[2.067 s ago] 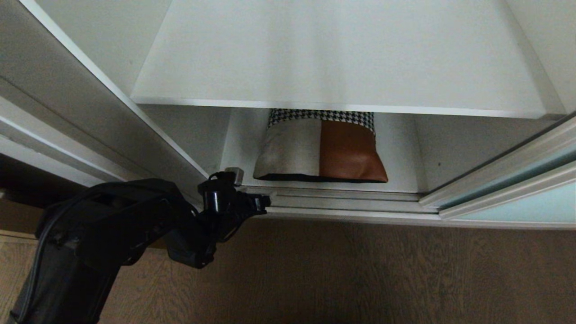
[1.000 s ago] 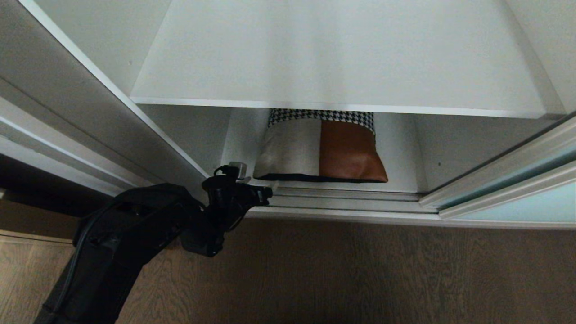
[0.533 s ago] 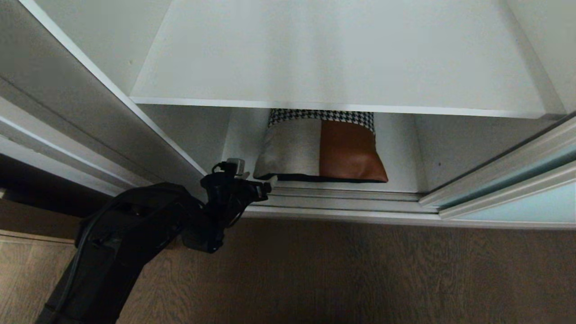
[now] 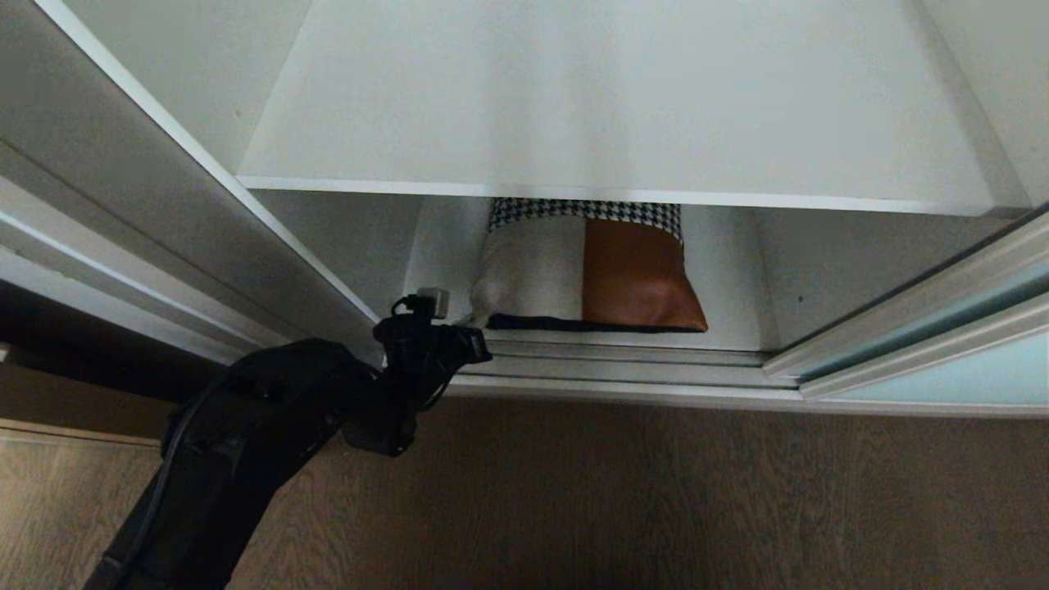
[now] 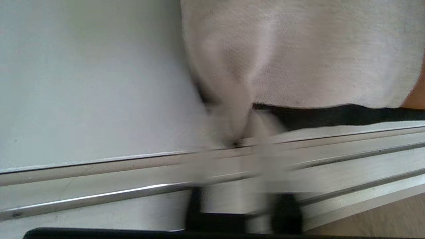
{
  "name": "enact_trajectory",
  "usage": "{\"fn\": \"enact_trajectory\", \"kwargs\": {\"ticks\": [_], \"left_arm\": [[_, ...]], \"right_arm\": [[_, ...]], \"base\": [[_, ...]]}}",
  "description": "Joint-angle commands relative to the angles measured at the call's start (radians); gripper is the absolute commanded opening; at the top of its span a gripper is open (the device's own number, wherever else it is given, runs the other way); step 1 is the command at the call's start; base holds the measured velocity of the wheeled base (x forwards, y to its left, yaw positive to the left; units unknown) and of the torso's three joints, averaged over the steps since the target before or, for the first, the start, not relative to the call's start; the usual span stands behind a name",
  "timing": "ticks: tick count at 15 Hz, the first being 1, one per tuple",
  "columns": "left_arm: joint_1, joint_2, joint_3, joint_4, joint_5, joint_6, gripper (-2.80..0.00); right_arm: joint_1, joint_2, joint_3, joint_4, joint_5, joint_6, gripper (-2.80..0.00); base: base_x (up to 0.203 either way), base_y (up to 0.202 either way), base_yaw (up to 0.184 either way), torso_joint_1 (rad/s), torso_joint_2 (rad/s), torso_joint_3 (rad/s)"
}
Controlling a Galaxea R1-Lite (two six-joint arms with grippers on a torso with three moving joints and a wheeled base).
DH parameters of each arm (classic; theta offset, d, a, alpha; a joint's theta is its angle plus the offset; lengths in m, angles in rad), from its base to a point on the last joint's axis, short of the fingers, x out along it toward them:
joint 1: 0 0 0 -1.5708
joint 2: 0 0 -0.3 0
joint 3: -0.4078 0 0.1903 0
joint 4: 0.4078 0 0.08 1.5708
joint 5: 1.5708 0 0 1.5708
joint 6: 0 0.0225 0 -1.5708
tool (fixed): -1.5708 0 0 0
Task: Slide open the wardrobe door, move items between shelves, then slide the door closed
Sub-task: Place the pillow on the higher shelf
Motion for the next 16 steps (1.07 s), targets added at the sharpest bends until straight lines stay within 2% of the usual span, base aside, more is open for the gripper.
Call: {"fn": "enact_trajectory", "kwargs": {"ticks": [1, 3, 6, 9, 14, 16], "left_arm": [[0.000, 0.021, -0.030, 0.005, 0.003, -0.003, -2.80], [-0.001, -0.002, -0.006, 0.006, 0.008, -0.009, -2.80], [-0.007, -0.064, 0.093, 0.008, 0.004, -0.016, -2.80], [-0.012, -0.153, 0.248, 0.011, -0.001, -0.013, -2.80], [-0.060, -0.241, 0.479, 0.007, 0.002, -0.003, -2.80], [-0.080, -0.243, 0.529, -0.015, 0.013, -0.003, -2.80]], "right_arm": [[0.000, 0.000, 0.000, 0.000, 0.000, 0.000, -2.80], [0.000, 0.000, 0.000, 0.000, 0.000, 0.000, -2.80], [0.000, 0.000, 0.000, 0.000, 0.000, 0.000, -2.80], [0.000, 0.000, 0.000, 0.000, 0.000, 0.000, -2.80], [0.000, 0.000, 0.000, 0.000, 0.000, 0.000, -2.80], [0.000, 0.000, 0.000, 0.000, 0.000, 0.000, -2.80]], "base": [[0.000, 0.000, 0.000, 0.000, 0.00, 0.000], [0.000, 0.000, 0.000, 0.000, 0.00, 0.000], [0.000, 0.000, 0.000, 0.000, 0.00, 0.000], [0.000, 0.000, 0.000, 0.000, 0.00, 0.000], [0.000, 0.000, 0.000, 0.000, 0.00, 0.000], [0.000, 0.000, 0.000, 0.000, 0.00, 0.000]]}}
